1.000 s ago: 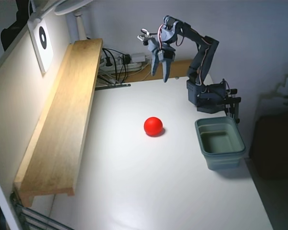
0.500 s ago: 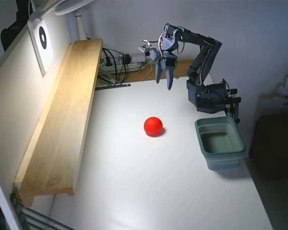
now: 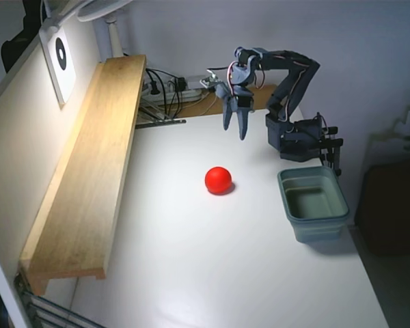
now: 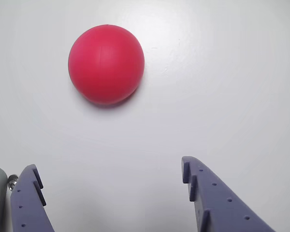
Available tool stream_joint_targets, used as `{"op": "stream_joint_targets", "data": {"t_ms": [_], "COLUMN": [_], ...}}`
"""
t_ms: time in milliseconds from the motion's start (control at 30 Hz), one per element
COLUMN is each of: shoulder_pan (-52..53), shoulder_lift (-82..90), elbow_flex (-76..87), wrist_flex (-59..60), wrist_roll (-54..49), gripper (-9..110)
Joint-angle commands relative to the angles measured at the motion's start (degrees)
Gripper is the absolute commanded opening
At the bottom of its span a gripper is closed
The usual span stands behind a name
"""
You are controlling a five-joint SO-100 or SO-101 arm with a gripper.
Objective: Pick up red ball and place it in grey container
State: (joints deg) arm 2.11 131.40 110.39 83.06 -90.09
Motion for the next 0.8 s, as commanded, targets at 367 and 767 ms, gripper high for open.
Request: {"op": "stream_joint_targets", "data": {"t_ms": [367,767], "shoulder_pan": [0.29,0.29], "shoulder_lift": [3.01,0.96], "elbow_flex": [4.24,4.12], "wrist_flex": [-3.28,-5.21], "wrist_roll": [0.09,0.09], "gripper": [38,38]}}
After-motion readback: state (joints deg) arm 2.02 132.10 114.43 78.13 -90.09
